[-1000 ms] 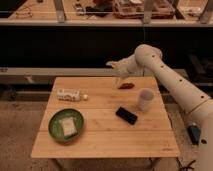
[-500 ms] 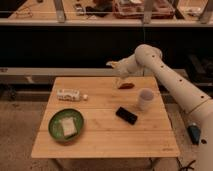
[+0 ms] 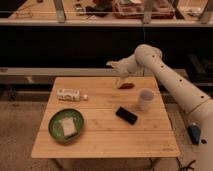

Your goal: Place the pepper in the ceramic cup

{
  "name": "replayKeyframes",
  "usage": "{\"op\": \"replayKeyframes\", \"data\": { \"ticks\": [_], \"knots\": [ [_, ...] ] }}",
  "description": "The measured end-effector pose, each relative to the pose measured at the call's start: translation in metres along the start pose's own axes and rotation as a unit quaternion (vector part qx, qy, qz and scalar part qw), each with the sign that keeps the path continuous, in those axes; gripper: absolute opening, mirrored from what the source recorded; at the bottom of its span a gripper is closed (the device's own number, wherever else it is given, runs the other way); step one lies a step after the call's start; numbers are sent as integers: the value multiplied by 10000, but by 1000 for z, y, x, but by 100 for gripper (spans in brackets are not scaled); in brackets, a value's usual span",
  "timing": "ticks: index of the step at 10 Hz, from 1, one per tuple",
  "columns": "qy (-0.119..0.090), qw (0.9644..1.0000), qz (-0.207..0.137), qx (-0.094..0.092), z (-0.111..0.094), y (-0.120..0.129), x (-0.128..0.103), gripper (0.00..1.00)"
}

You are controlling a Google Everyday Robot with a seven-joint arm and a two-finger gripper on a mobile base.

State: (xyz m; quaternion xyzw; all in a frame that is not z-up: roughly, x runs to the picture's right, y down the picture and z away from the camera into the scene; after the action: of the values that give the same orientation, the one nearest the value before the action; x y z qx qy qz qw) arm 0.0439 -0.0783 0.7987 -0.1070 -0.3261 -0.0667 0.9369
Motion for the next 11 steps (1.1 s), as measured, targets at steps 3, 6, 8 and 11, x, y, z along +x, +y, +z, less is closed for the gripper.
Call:
{"op": "replayKeyframes", "data": {
  "ticks": [3, 6, 8, 11],
  "knots": [
    [0, 10000, 0, 0, 0, 0, 0, 80],
    [0, 10000, 0, 0, 0, 0, 0, 80],
    [0, 10000, 0, 0, 0, 0, 0, 80],
    [71, 10000, -23, -40, 0, 1, 4, 80]
  ]
}}
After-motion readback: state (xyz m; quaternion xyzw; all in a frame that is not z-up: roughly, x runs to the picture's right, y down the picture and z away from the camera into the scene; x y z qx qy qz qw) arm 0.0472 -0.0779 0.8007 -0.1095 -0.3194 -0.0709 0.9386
